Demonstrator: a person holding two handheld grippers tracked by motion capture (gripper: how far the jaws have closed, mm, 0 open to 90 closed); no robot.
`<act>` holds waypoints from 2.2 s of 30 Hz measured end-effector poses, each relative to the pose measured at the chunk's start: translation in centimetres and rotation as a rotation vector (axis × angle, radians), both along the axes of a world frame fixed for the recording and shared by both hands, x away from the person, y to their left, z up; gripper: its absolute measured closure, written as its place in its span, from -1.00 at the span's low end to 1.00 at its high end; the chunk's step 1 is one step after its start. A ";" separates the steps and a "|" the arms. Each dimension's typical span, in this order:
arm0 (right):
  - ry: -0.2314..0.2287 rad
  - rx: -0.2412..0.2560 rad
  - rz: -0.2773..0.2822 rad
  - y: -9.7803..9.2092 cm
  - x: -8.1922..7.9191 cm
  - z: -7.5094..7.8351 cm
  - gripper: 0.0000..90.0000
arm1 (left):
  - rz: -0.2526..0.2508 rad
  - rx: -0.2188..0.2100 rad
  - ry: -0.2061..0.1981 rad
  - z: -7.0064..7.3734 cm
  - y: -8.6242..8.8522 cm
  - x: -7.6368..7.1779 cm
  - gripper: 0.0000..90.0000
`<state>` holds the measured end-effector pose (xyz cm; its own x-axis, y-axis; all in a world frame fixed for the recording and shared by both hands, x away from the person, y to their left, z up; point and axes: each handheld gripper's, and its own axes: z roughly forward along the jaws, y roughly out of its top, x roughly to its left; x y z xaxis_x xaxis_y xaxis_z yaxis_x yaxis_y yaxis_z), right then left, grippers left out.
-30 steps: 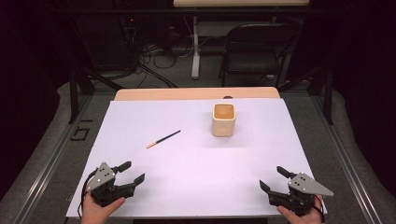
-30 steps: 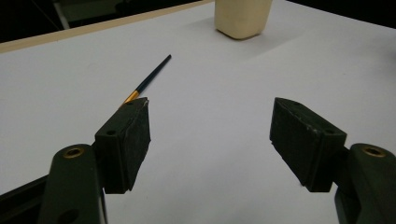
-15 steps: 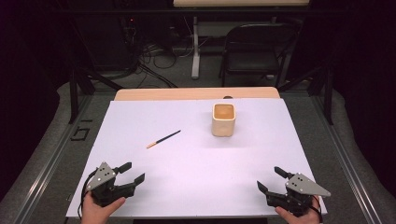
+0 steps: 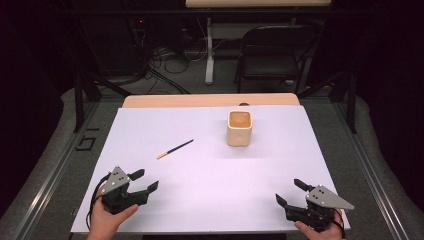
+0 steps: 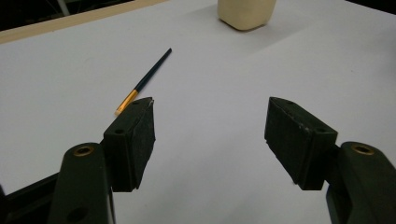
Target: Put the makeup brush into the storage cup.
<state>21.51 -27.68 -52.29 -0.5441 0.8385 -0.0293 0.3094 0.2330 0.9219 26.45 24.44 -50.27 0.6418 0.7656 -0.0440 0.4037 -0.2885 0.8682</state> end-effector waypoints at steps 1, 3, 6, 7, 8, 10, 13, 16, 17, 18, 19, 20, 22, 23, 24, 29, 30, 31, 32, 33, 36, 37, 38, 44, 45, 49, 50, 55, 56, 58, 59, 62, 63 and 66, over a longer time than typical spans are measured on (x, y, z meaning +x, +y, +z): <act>-0.003 0.003 0.000 0.0 0.0 0.0 -0.53 | 0.001 0.005 0.004 0.1 0.0 0.2 -0.25; -0.002 0.004 -0.001 0.0 0.0 0.0 -0.53 | 0.004 0.011 0.001 0.2 -0.1 0.5 -0.25; 0.001 0.003 -0.001 0.0 0.0 0.0 -0.53 | 0.001 0.020 0.011 0.4 -0.3 0.9 -0.25; 0.001 0.003 -0.001 0.0 0.0 0.0 -0.53 | 0.003 0.025 0.011 0.4 -0.3 1.0 -0.25; 0.003 0.004 -0.002 0.0 0.0 -0.1 -0.53 | 0.006 0.028 0.018 0.5 -0.4 1.4 -0.25; 0.004 0.004 -0.001 0.0 0.0 -0.1 -0.53 | 0.006 0.032 0.025 0.6 -0.5 1.6 -0.25; 0.005 0.005 -0.003 0.0 0.1 -0.1 -0.53 | 0.012 0.081 0.055 1.1 -0.8 2.5 -0.22; 0.009 0.006 -0.001 0.0 0.1 -0.1 -0.53 | 0.003 0.098 0.069 1.4 -0.9 2.9 -0.22; 0.009 0.005 -0.002 -0.1 0.1 -0.1 -0.53 | -0.001 0.103 0.078 1.5 -1.0 3.2 -0.21; 0.010 0.006 -0.002 -0.1 0.1 -0.1 -0.53 | -0.004 0.107 0.086 1.7 -1.1 3.3 -0.21; 0.010 0.006 -0.002 -0.1 0.1 -0.1 -0.53 | -0.012 0.118 0.093 1.8 -1.1 3.6 -0.21; 0.008 0.008 -0.003 -0.1 0.1 -0.2 -0.53 | -0.015 0.124 0.100 1.9 -1.2 3.8 -0.21; 0.010 0.008 -0.003 -0.1 0.1 -0.2 -0.53 | -0.014 0.148 0.116 2.0 -1.4 4.3 -0.21; 0.010 0.008 -0.003 -0.1 0.1 -0.2 -0.53 | -0.014 0.148 0.116 2.0 -1.4 4.3 -0.21; 0.010 0.008 -0.003 -0.1 0.1 -0.2 -0.53 | -0.014 0.154 0.122 2.1 -1.5 4.5 -0.21; 0.009 0.009 -0.004 -0.1 0.1 -0.2 -0.53 | -0.014 0.167 0.135 2.3 -1.6 5.2 -0.20; 0.007 0.008 -0.006 -0.1 0.1 -0.2 -0.53 | -0.017 0.176 0.142 2.4 -1.7 5.3 -0.20; 0.007 0.008 -0.006 -0.1 0.1 -0.2 -0.53 | -0.017 0.176 0.142 2.4 -1.7 5.3 -0.20; 0.007 0.008 -0.006 -0.1 0.1 -0.2 -0.53 | -0.020 0.180 0.144 2.5 -1.8 5.4 -0.20; 0.012 0.005 -0.004 -0.1 0.1 -0.1 -0.53 | -0.021 0.182 0.149 2.5 -1.8 5.5 -0.20; 0.013 0.005 -0.005 -0.1 0.1 -0.2 -0.53 | -0.025 0.207 0.171 2.7 -1.9 5.8 -0.19; 0.013 0.005 -0.005 -0.1 0.1 -0.2 -0.53 | -0.025 0.207 0.171 2.7 -1.9 5.8 -0.19; 0.012 0.004 -0.006 0.0 0.1 -0.2 -0.53 | -0.029 0.230 0.186 2.9 -2.0 6.1 -0.19; 0.013 0.009 -0.005 0.0 0.2 -0.3 -0.53 | -0.027 0.283 0.262 3.7 -2.3 7.3 -0.16; 0.014 0.009 -0.005 0.0 0.2 -0.3 -0.53 | -0.028 0.296 0.274 3.8 -2.3 7.5 -0.16; 0.020 0.007 -0.004 0.0 0.2 -0.3 -0.53 | -0.026 0.316 0.287 4.0 -2.4 7.9 -0.14; 0.020 0.007 -0.003 0.0 0.2 -0.3 -0.53 | -0.029 0.327 0.298 4.0 -2.5 8.1 -0.14; 0.021 0.006 -0.003 0.0 0.2 -0.3 -0.53 | -0.019 0.367 0.345 4.0 -2.8 8.8 -0.13; 0.023 0.006 -0.002 0.0 0.2 -0.3 -0.53 | -0.019 0.375 0.353 3.9 -2.8 9.0 -0.13; 0.024 0.006 -0.002 0.0 0.2 -0.3 -0.53 | -0.020 0.387 0.368 3.9 -2.9 9.2 -0.13; 0.025 0.006 -0.002 0.0 0.2 -0.4 -0.53 | -0.021 0.394 0.376 3.9 -3.0 9.3 -0.13; 0.031 0.006 0.000 0.0 0.3 -0.4 -0.53 | -0.023 0.407 0.398 4.0 -3.1 9.6 -0.13; 0.031 0.006 0.000 0.0 0.3 -0.4 -0.53 | -0.022 0.409 0.407 4.0 -3.1 9.7 -0.13; 0.034 0.005 -0.002 0.0 0.3 -0.5 -0.53 | -0.017 0.421 0.429 3.9 -3.2 10.0 -0.13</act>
